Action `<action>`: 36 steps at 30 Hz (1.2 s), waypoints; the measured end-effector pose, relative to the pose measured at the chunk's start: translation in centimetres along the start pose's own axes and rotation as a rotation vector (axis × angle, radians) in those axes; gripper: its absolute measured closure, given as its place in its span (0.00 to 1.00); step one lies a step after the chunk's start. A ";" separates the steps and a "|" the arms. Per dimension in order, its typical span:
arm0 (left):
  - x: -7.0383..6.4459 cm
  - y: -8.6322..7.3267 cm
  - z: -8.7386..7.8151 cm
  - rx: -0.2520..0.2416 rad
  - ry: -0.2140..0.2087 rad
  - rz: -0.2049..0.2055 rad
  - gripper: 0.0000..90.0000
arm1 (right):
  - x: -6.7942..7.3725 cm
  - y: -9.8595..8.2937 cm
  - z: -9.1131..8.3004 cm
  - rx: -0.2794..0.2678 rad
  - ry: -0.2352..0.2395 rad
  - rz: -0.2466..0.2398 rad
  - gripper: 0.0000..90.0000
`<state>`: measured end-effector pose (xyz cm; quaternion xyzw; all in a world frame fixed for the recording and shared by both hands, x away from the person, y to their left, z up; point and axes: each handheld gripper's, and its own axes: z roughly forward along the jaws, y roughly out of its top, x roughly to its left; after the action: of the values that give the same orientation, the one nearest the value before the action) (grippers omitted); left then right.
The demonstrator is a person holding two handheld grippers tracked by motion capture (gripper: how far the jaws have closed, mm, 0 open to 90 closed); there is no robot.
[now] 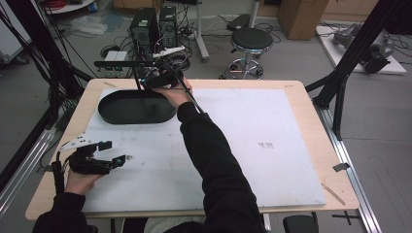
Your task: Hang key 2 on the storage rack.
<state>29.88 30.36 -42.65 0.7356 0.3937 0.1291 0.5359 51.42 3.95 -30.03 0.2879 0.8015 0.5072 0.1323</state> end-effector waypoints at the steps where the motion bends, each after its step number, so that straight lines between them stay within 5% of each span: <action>1: 0.0 0.0 0.0 0.002 0.001 0.003 0.07 | 0.0 -0.2 -0.1 0.003 0.008 -0.013 0.19; 6: 0.0 0.0 0.0 0.006 0.002 0.004 0.07 | -0.1 -1.1 -1.5 0.006 0.029 -0.019 0.09; 10: -0.1 0.0 0.0 0.011 0.002 0.008 0.07 | -0.7 -1.8 -2.4 0.010 -0.007 -0.018 0.01; 24: -0.2 0.0 -0.1 0.018 0.013 0.009 0.07 | -2.3 -3.8 -5.5 0.071 -0.061 -0.038 0.01; 36: -0.3 -0.1 0.0 0.022 0.012 0.008 0.07 | -2.8 -6.4 -8.8 0.062 -0.092 -0.014 0.01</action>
<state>29.68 30.18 -42.64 0.7420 0.3955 0.1313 0.5251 47.12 -6.29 -32.01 0.3092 0.8119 0.4674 0.1637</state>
